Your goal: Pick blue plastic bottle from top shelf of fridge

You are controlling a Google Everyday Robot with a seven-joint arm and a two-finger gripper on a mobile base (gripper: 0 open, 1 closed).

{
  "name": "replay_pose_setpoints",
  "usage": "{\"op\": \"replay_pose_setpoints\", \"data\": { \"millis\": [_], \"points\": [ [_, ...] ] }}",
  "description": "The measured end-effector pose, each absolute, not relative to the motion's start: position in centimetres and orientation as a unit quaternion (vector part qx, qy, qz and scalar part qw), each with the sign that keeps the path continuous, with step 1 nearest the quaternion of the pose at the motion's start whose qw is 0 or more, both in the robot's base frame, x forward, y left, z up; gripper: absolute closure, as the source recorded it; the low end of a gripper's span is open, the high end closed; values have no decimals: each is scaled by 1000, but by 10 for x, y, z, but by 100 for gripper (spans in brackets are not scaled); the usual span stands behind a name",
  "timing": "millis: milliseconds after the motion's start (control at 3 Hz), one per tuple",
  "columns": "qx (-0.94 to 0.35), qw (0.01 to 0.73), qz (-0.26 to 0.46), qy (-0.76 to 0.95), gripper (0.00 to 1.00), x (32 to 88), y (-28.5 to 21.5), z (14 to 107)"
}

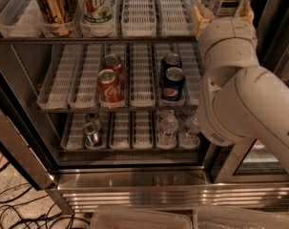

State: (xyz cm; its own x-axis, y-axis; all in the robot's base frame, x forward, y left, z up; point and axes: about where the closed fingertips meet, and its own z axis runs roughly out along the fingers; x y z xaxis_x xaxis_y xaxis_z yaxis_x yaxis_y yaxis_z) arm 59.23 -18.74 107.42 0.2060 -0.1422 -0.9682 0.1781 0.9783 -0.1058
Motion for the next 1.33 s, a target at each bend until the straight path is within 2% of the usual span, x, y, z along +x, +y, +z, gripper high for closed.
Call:
{"op": "replay_pose_setpoints", "data": {
  "millis": [333,667,1000,1333],
  "points": [
    [18,777,-109,620,21,604,-192,1076],
    [19,774,-114,623,25,613,-194,1074],
    [19,774,-119,621,32,619,-196,1074],
    [21,777,-125,617,51,624,-197,1075]
  ]
}}
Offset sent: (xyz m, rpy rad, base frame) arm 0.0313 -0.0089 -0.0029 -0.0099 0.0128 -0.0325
